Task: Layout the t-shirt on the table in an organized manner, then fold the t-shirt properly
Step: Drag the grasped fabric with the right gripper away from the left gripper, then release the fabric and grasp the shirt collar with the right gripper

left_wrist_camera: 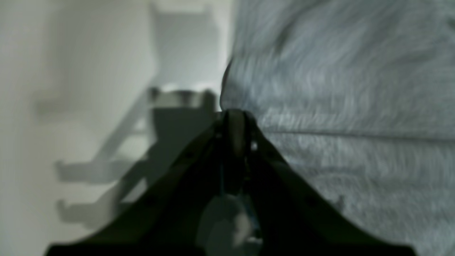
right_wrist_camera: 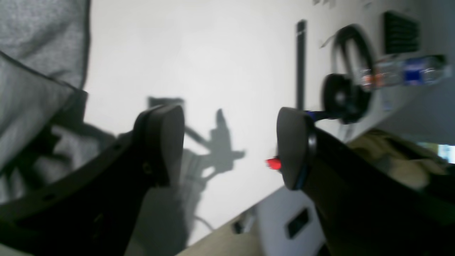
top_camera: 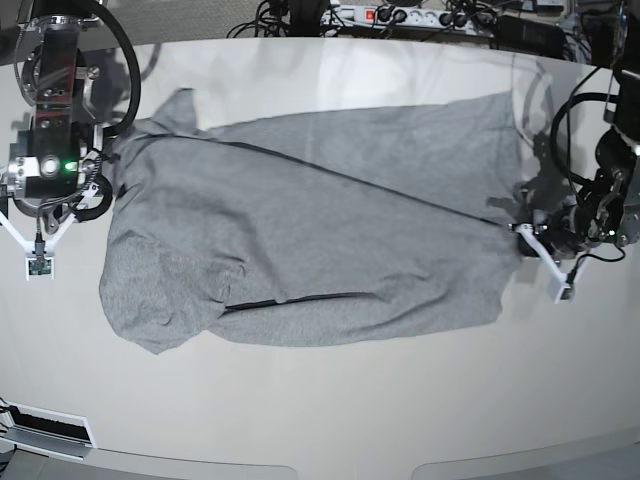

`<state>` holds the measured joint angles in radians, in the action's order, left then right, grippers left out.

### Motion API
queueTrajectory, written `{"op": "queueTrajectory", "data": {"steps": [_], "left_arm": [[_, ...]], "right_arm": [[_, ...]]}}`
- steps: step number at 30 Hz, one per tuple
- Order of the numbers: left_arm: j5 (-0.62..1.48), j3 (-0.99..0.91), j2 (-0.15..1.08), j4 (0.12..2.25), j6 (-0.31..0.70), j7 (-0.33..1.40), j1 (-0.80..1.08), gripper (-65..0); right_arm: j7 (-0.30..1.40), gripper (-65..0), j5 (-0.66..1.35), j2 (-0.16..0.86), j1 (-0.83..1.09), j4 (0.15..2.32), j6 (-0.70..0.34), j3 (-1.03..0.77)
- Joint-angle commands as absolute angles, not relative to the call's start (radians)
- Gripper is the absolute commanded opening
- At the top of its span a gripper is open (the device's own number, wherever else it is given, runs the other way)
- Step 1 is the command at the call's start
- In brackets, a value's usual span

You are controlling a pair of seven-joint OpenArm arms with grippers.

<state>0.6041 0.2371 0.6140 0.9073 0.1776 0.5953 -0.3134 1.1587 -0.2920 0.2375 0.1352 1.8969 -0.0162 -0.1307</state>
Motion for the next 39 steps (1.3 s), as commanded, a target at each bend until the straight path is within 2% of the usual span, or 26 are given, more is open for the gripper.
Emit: {"op": "queueTrajectory", "data": {"steps": [1, 5, 13, 19, 23, 26, 28, 32, 39], "left_arm": [[0.567, 0.232, 0.649, 0.910, 0.154, 0.598, -0.330, -65.0], [0.487, 0.232, 0.688, 0.910, 0.064, 0.568, -0.329, -65.0], [0.345, 0.178, 0.744, 0.910, -0.109, 0.549, -0.330, -65.0], [0.348, 0.112, 0.751, 0.910, -0.112, 0.554, -0.329, -65.0], [0.377, 0.110, 0.751, 0.910, -0.068, 0.554, -0.329, -65.0], [0.404, 0.110, 0.750, 0.910, -0.064, 0.554, -0.329, -65.0], [0.412, 0.110, 0.749, 0.910, -0.063, 0.554, -0.329, -65.0], [0.428, 0.110, 0.748, 0.910, -0.063, 0.561, -0.329, -65.0], [0.427, 0.110, 0.748, 0.910, -0.063, 0.561, -0.329, -65.0]], "right_arm": [[1.144, -22.9, -0.288, 0.251, 0.122, 1.916, -0.027, -0.152], [1.141, -23.1, -0.162, 0.251, 0.122, 1.916, -0.103, -0.202], [1.127, -23.1, 0.353, 0.247, 0.125, 1.898, -0.311, -0.210], [1.053, -23.0, 0.491, 0.227, 0.124, 1.688, -0.338, -0.210], [1.095, -23.4, 0.735, 0.227, 0.125, 1.536, -0.474, -0.210], [1.167, -23.5, 0.889, 0.213, 0.124, 1.512, -0.603, -0.210], [1.187, -23.5, 0.957, 0.195, 0.124, 1.512, -0.638, -0.210], [1.178, -23.5, 0.936, 0.144, 0.122, 1.512, -0.678, -0.210], [1.060, -23.5, 0.680, 0.077, 0.121, 1.512, -0.657, -0.209]]}}
